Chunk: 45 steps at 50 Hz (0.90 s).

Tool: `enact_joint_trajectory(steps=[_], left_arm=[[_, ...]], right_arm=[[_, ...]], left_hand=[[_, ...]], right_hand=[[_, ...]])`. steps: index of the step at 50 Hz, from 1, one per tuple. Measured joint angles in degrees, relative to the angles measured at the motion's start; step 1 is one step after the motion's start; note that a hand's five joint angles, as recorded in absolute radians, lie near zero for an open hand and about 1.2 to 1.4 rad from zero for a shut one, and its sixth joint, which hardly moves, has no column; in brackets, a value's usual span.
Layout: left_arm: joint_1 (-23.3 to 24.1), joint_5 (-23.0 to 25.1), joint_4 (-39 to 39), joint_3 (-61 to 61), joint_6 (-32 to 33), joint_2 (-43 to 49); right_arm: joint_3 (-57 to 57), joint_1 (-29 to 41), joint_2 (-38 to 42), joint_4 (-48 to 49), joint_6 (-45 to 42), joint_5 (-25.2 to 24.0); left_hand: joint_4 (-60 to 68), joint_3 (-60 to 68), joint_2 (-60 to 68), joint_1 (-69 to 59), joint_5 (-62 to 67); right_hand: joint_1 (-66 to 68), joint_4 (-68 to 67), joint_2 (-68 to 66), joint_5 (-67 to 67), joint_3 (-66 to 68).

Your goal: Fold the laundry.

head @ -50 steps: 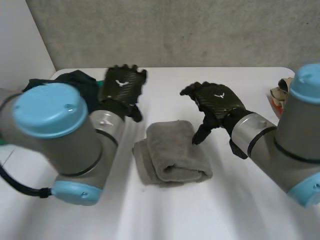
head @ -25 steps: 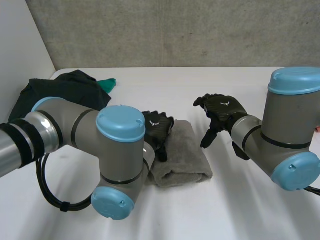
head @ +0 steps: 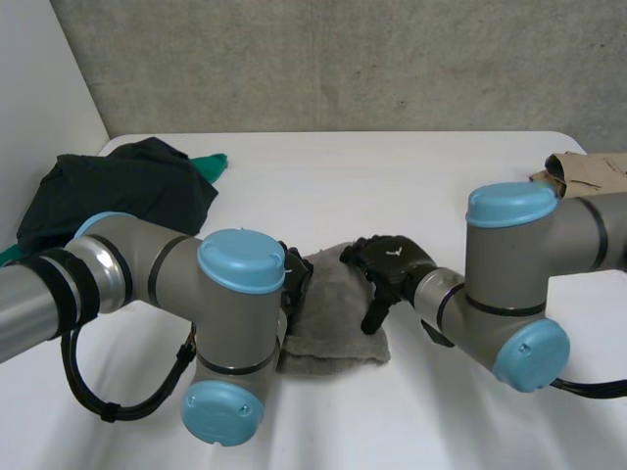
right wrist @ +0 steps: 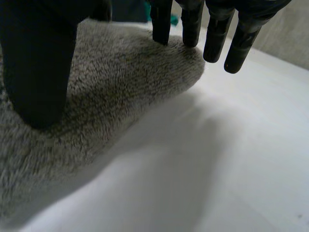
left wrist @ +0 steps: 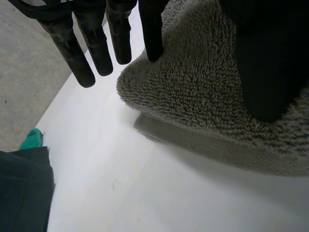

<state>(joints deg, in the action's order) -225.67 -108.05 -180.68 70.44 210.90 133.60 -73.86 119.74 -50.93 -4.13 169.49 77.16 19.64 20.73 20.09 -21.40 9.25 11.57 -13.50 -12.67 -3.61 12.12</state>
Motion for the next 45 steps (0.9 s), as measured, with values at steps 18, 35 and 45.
enact_joint_trajectory(steps=[18,35,45], left_arm=[[-1.7,0.7,-1.7,2.4,-0.6,-6.6],[-12.7,34.5,-1.0,6.6,-9.0,-23.0],[-14.1,39.3,-0.4,6.4,-14.6,-23.0]], right_arm=[[0.1,-0.2,-4.7,-0.2,-6.1,3.4],[-29.0,7.7,-16.1,24.3,-7.4,3.3],[-28.5,9.9,-7.4,34.0,-11.3,5.1]], left_hand=[[-0.1,-0.1,-0.1,1.0,-0.3],[-0.6,-1.1,-0.8,1.0,-1.0],[-0.6,-1.1,-0.8,1.0,-1.0]], right_hand=[[-0.8,0.0,0.0,0.3,0.0],[-0.8,0.0,0.0,0.3,0.0],[-0.8,0.0,0.0,0.3,0.0]])
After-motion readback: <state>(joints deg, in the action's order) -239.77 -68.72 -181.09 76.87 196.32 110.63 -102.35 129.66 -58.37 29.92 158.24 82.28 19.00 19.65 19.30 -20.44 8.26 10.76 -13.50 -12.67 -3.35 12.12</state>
